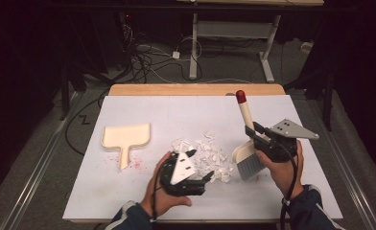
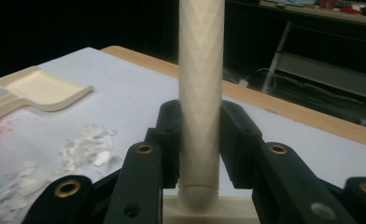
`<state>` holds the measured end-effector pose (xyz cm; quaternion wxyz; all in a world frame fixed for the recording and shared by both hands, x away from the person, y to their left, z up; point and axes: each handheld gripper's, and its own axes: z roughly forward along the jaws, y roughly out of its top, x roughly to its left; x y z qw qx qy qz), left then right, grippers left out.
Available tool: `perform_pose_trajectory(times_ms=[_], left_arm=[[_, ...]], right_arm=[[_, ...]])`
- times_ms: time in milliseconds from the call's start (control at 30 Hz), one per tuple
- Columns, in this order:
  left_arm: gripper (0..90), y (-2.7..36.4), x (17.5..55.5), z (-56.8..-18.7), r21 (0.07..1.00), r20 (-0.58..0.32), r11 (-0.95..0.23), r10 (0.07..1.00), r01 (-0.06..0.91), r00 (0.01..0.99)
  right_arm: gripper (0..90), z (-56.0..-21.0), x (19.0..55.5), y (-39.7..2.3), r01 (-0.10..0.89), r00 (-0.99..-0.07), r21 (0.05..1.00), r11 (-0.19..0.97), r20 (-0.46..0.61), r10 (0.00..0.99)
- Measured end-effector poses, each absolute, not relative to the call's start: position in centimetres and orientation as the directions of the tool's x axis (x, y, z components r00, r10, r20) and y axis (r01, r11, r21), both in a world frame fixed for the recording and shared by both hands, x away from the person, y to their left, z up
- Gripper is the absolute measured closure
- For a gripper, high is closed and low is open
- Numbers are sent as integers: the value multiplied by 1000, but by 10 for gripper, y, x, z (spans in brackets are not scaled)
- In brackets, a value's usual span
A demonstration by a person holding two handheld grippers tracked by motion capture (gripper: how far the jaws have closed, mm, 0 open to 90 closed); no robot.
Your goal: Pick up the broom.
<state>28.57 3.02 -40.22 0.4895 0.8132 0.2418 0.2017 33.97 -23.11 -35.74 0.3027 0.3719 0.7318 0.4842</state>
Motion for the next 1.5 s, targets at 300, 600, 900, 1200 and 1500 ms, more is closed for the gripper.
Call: perform_pose_trajectory(times_ms=[300, 600, 900, 1200, 1500], left_arm=[[275, -6, 300, -410, 913, -41, -316, 558, 257, 829], [496, 4, 301, -414, 916, -72, -305, 515, 262, 854], [625, 26, 302, -408, 907, -42, -352, 470, 231, 881], [652, 40, 297, -400, 888, 18, -430, 388, 164, 921], [653, 44, 295, -402, 876, 10, -462, 298, 135, 954]], right_arm=[[717, -362, 319, -206, 201, -600, 930, 309, -132, 789], [716, -361, 306, -193, 158, -624, 939, 306, -146, 768], [708, -354, 299, -197, 150, -677, 949, 278, -107, 728], [541, -349, 299, -219, 147, -789, 940, 309, -77, 609], [422, -369, 302, -229, 91, -910, 881, 465, -116, 398]])
